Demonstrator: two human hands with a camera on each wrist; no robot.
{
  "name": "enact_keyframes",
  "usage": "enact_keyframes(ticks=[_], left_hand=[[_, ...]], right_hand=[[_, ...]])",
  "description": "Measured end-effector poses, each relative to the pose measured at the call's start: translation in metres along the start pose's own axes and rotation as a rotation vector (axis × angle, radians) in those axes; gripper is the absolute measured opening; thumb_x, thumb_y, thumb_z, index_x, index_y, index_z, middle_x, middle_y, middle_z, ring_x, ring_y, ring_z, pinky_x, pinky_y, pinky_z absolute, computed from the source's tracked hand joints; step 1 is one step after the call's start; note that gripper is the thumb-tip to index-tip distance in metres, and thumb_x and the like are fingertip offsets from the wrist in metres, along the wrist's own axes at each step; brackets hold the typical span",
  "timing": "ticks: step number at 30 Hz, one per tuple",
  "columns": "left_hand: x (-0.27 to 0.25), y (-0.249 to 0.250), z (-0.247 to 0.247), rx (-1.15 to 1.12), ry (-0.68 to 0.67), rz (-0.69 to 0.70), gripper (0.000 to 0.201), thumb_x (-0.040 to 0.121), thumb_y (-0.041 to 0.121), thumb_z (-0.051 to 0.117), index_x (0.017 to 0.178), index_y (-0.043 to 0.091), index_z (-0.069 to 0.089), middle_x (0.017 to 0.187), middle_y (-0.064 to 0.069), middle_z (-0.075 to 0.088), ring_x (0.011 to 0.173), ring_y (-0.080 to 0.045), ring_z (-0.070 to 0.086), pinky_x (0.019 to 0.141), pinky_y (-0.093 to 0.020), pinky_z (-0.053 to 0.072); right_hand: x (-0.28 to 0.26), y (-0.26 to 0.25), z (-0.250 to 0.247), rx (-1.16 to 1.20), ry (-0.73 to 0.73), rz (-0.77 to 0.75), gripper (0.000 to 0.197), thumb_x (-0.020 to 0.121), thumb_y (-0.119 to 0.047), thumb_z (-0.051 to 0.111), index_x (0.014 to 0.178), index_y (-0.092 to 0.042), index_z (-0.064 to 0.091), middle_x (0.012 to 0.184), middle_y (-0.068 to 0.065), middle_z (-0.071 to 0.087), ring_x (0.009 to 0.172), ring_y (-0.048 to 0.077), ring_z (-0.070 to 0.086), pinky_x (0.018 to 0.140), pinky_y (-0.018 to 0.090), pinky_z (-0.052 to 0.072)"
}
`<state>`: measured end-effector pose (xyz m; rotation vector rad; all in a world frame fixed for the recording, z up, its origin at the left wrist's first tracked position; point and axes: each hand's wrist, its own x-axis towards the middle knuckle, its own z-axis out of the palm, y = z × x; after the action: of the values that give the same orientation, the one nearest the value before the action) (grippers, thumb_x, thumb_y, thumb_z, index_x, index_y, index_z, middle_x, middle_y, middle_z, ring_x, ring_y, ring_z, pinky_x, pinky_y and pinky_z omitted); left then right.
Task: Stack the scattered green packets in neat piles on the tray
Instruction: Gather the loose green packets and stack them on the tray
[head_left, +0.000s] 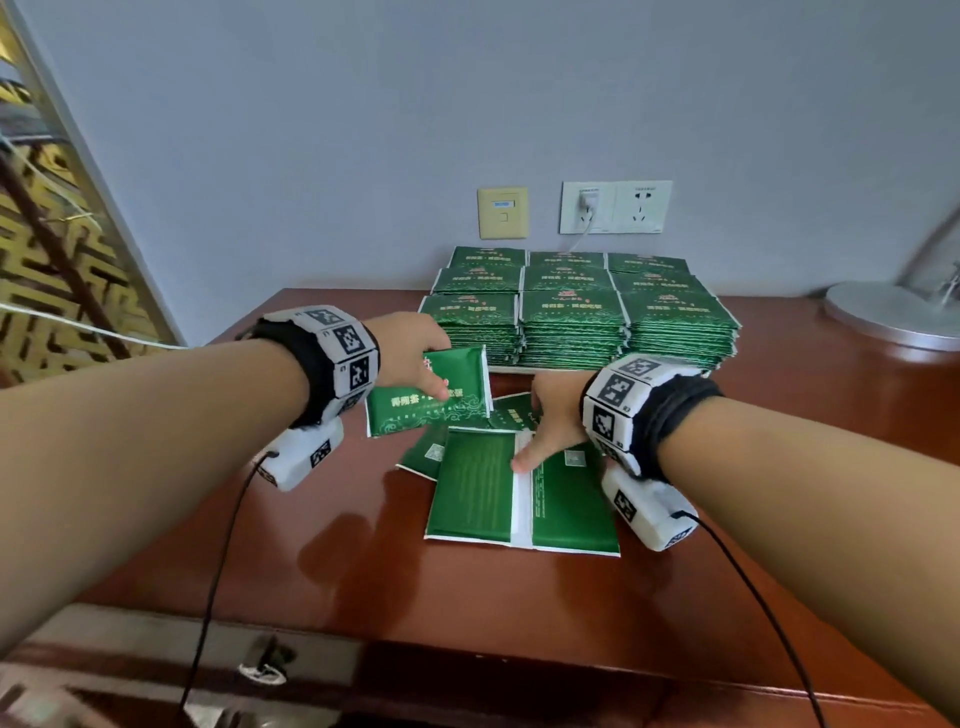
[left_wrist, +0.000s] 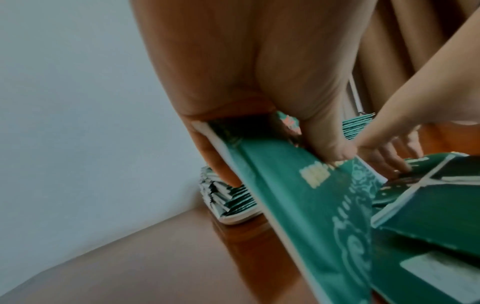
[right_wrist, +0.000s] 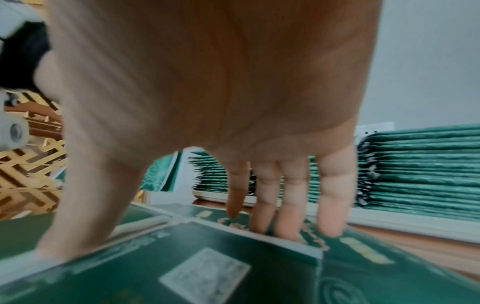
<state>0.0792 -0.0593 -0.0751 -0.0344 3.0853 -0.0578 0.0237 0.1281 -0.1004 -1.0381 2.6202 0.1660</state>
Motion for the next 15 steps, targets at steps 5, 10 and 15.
enact_keyframes(ticks=[5,10,15], left_hand=[[-0.001,-0.015,0.017,-0.119,-0.082,-0.006,0.041,0.082,0.040,0.071,0.093,0.001,0.065,0.087,-0.010,0.064,0.079,-0.027,0.058,0.074,-0.035,0.045],[0.003,-0.011,0.022,-0.140,-0.082,0.010,0.039,0.083,0.039,0.070,0.097,0.004,0.066,0.092,-0.011,0.067,0.086,-0.027,0.062,0.078,-0.037,0.047],[0.006,-0.010,0.023,-0.131,-0.083,0.003,0.038,0.085,0.038,0.068,0.098,0.003,0.064,0.094,-0.012,0.066,0.087,-0.027,0.060,0.071,-0.031,0.043]], right_hand=[[-0.001,-0.014,0.008,-0.173,-0.085,0.028,0.060,0.085,-0.058,0.056,0.060,-0.007,0.037,0.060,0.005,0.038,0.050,0.013,0.033,0.046,0.021,0.026],[0.000,-0.008,0.002,-0.206,-0.069,0.044,0.065,0.082,-0.066,0.053,0.057,-0.008,0.038,0.056,0.001,0.037,0.048,0.013,0.032,0.055,0.025,0.033],[0.004,0.007,0.001,-0.065,-0.310,0.158,0.069,0.088,-0.048,0.060,0.127,0.007,0.046,0.109,0.015,0.060,0.084,0.020,0.057,0.078,0.024,0.046]])
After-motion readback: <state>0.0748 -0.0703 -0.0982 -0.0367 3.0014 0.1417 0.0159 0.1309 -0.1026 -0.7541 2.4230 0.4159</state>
